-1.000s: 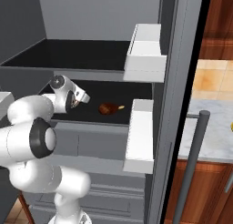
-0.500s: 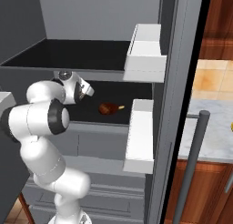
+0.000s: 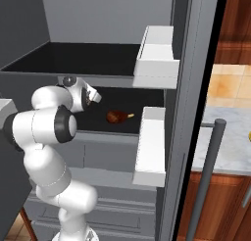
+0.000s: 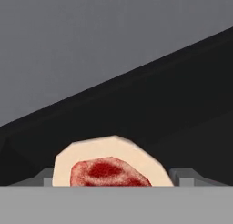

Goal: Place the steak on the counter behind the older steak on the same shelf of the fridge to maintain FIFO order. Close the fridge door when finished.

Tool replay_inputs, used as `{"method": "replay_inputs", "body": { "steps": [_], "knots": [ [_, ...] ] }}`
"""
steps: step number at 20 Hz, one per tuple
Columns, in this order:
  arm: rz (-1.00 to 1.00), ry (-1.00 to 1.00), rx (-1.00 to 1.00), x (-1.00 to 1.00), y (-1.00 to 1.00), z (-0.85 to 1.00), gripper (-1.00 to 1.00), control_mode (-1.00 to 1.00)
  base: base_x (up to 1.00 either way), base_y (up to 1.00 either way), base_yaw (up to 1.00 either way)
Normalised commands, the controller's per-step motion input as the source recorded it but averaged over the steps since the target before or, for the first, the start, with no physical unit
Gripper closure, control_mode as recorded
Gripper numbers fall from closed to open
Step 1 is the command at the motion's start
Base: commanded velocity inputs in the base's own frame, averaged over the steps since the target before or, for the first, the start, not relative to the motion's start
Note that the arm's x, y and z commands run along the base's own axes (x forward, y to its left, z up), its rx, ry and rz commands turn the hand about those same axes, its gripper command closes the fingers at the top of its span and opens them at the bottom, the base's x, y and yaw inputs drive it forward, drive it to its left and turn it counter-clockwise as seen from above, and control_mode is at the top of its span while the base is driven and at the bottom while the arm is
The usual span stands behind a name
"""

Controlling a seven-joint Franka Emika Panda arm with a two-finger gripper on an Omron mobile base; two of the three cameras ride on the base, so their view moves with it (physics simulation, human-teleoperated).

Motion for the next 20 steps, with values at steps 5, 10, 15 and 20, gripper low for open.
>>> {"method": "replay_inputs", "body": {
  "steps": [5,10,15,20],
  "knots": [
    [0.0,-0.18,0.0,0.0,0.1,-0.3,-1.0,-1.0,0.0,0.0,0.0],
    [0.0,-0.2,0.0,0.01,0.26,-0.16,-1.0,-1.0,0.0,0.0,0.0],
    [0.0,-0.07,0.0,-0.01,0.25,0.07,-1.0,-1.0,0.0,0.0,0.0],
    [0.0,0.0,0.0,-0.51,0.15,0.22,-1.0,-1.0,0.0,0.0,0.0]
  ]
}}
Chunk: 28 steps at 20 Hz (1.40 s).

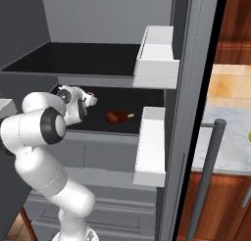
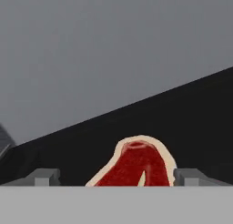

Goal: Place the steak on the counter behind the older steak on the same shelf of the fridge to maintain FIFO order. Close the fridge door when finished.

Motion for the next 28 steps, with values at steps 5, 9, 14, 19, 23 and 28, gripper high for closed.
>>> {"method": "replay_inputs", "body": {
  "steps": [5,9,14,19,23,28],
  "knots": [
    [0.0,0.0,0.0,-0.9,0.0,0.35,-1.0,-1.0,0.0,0.0,0.0],
    [0.0,0.2,0.0,-0.69,-0.01,0.77,-1.0,-1.0,0.0,0.0,0.0],
    [0.0,0.36,0.0,-0.6,-0.07,0.64,-1.0,-1.0,0.0,0.0,0.0],
    [0.0,0.34,0.0,-0.68,-0.19,0.2,-1.0,-1.0,0.0,0.0,0.0],
    [0.0,0.18,0.0,-0.86,-0.3,0.0,-1.0,-1.0,0.0,0.0,0.0],
    [0.0,0.15,0.0,-0.43,-0.44,0.02,-1.0,-1.0,0.0,0.0,0.0]
  ]
}}
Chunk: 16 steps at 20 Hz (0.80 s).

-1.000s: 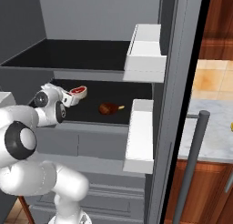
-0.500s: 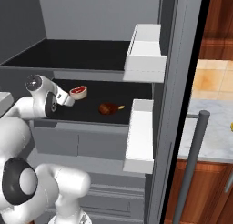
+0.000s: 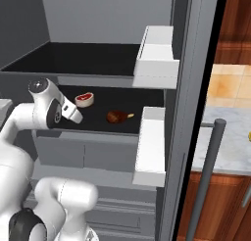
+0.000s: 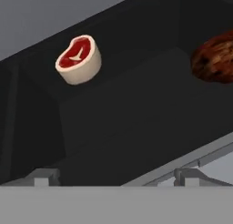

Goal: Place the steak on the counter behind the older steak on the same shelf of the fridge to maintain FIFO order. Close the fridge door when finished.

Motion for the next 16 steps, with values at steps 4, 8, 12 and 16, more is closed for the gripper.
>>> {"method": "replay_inputs", "body": {
  "steps": [4,8,12,16],
  "knots": [
    [0.0,0.07,0.0,-0.34,-0.64,-0.01,-1.0,-1.0,0.0,0.0,0.0],
    [0.0,0.18,0.0,-0.14,-0.36,-0.35,-1.0,-1.0,0.0,0.0,0.0],
    [0.0,0.23,-0.04,0.04,0.0,-0.47,-1.0,-1.0,0.0,0.0,0.0],
    [0.02,0.36,-0.01,0.08,-0.27,-0.46,-1.0,-1.0,0.0,0.0,0.0]
  ]
}}
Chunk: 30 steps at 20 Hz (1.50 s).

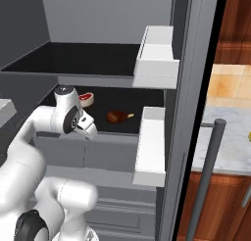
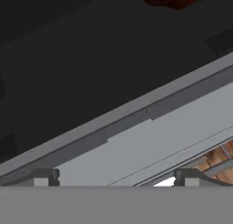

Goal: Place the steak on the counter behind the older steak on the same shelf of the fridge to maintain FIFO order. Close the fridge door when finished.

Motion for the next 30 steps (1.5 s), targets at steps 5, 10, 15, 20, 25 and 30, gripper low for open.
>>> {"method": "replay_inputs", "body": {
  "steps": [5,10,15,20,25,30],
  "knots": [
    [0.1,0.23,0.0,-0.06,-0.33,-0.39,-1.0,1.0,-0.08,-0.06,0.03],
    [0.0,0.0,0.0,0.0,0.0,0.0,-1.0,1.0,-0.66,-0.07,0.11],
    [0.0,0.0,0.0,0.0,0.0,0.0,-1.0,1.0,-0.8,-0.2,0.05],
    [0.0,0.0,0.0,0.0,0.0,0.0,-1.0,1.0,-0.67,-0.17,0.01],
    [0.0,0.0,0.0,0.0,0.0,0.0,-1.0,1.0,-0.28,-0.5,0.07],
    [0.0,0.0,0.0,0.0,0.0,0.0,-1.0,1.0,-0.68,-0.42,-0.02]
  ]
}}
